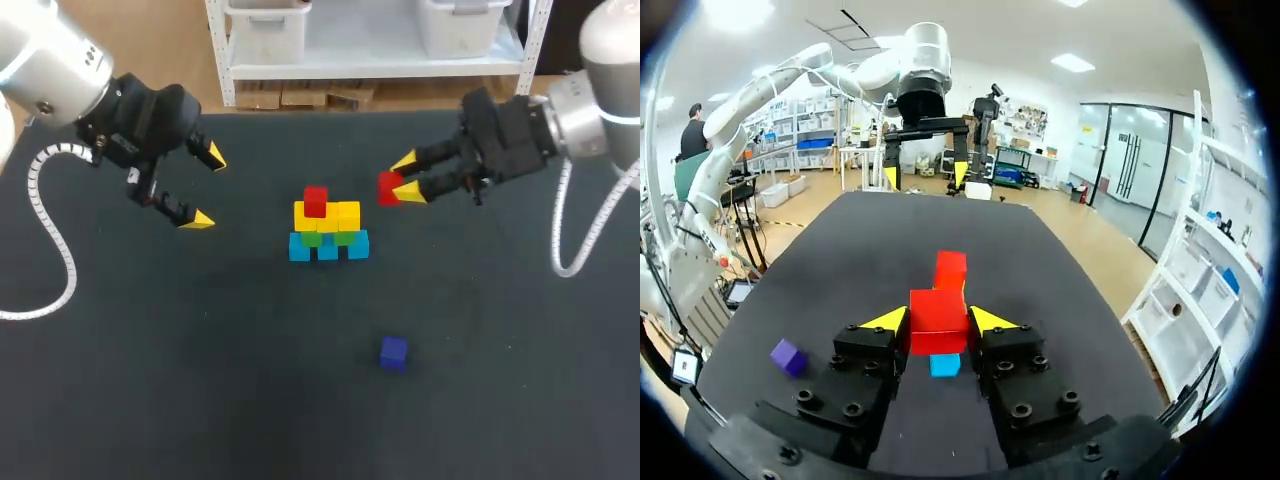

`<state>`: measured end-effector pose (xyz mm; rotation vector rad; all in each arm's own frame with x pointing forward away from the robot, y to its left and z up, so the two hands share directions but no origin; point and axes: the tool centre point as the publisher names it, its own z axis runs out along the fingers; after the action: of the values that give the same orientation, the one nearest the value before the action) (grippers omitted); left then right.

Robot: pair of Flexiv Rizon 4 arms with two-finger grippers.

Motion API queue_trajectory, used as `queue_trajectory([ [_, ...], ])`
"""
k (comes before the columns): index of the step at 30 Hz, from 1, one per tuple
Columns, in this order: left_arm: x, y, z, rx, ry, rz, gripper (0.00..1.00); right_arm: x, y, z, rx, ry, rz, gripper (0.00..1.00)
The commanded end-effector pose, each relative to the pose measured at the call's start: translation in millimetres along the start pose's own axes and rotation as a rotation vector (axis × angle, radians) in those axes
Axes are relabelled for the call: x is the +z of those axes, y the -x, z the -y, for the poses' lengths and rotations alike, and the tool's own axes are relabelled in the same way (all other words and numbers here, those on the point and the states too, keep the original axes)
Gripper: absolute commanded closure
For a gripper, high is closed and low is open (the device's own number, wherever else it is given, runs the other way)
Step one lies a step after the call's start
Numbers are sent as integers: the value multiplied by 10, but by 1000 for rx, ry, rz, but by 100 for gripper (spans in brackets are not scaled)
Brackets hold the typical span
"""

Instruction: Place the blue cubes, place green cubes on the blue cubes, place the yellow cubes on the green cubes, then place the red cubes on the yellow cubes, and place purple cube on the red cubes.

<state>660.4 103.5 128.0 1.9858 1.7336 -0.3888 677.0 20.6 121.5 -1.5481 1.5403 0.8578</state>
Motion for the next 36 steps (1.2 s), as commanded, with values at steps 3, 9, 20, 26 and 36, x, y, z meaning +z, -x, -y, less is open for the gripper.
queue_trajectory([
  [3, -2, -10, 1, 3, 1, 2, 0, 249, 41, 117, 17, 26, -8, 100],
  [9, -2, -10, 1, 3, 1, 2, 0, 366, 65, 102, 18, 36, -20, 100],
  [20, -2, -10, 1, 3, 1, 2, 0, 501, 87, 85, 23, 41, -34, 100],
  [26, -2, -10, 1, 3, 1, 2, 0, 556, 73, 102, 35, 43, -41, 100],
  [36, -2, -10, 1, 3, 1, 2, 0, 635, 70, 101, 41, 51, -41, 100],
])
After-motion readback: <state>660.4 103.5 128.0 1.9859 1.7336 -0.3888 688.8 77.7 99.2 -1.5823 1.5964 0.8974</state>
